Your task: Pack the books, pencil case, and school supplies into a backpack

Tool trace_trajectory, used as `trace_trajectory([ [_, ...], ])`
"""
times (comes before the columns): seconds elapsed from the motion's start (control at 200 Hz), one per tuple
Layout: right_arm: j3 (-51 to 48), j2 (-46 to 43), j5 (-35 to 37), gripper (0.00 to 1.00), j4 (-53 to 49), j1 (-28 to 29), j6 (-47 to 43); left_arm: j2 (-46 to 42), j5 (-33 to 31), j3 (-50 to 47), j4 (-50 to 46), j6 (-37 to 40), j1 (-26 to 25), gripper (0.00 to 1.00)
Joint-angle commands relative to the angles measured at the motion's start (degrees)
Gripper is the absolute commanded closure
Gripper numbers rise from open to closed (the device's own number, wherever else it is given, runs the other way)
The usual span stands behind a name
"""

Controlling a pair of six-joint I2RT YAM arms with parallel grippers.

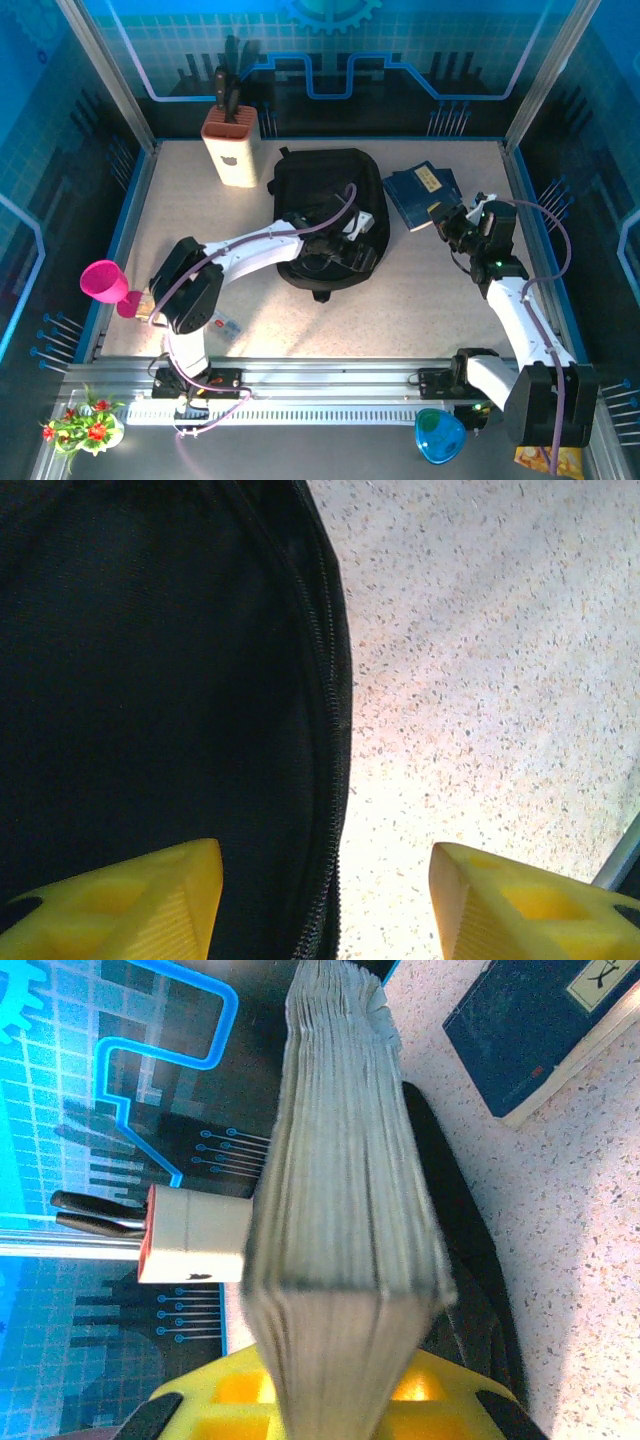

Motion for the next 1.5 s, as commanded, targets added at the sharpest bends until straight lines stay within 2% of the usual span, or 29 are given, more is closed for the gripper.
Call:
trace_trajectory([
  [0.0,-0.5,0.4,-2.5,0.89,3.2,-1.1,0.8,1.9,2.9,2.4,-2.3,2.4,-0.6,0.43],
  [0.355,-0.9,1.4,-3.7,0.89,3.8,-2.0,1.8,5.2,-0.6,5.1,-5.0,3.0,-0.8,0.56],
  [0.5,-0.9,1.4,-4.1,0.89,3.5,-2.5,2.0,5.2,-1.7,5.6,-5.3,3.6,-0.7,0.68],
  [0.57,-0.9,1.2,-4.2,0.89,3.3,-3.0,2.0,5.0,-2.5,5.8,-5.6,4.0,-0.7,0.77],
  [0.675,-0.8,0.7,-4.3,0.89,2.7,-3.9,1.7,4.0,-3.4,5.9,-5.3,4.5,-0.6,0.84],
  [0.795,-0.7,0.0,-4.3,0.89,1.8,-4.8,1.1,2.9,-2.8,5.6,-4.6,5.1,-0.6,0.82],
  [0.905,-1.0,-0.2,-4.6,0.89,1.6,-5.1,1.0,3.7,-0.8,5.6,-4.6,5.8,-0.7,0.69],
  [0.976,-1.2,-0.3,-4.8,0.89,1.6,-5.3,1.3,5.1,-0.8,6.2,-6.3,6.2,-0.7,0.64],
  [1.231,-1.9,-0.5,-5.2,0.89,2.4,-5.6,1.9,7.4,0.0,7.2,-8.4,6.5,-0.9,0.62],
  [1.281,-2.1,-0.5,-5.3,0.89,2.4,-5.7,2.1,7.8,-0.1,7.4,-8.6,6.5,-0.9,0.64],
  [1.496,-2.1,-1.3,-5.9,0.89,1.8,-6.3,2.1,6.0,-2.0,6.5,-6.3,6.2,-1.0,0.86],
])
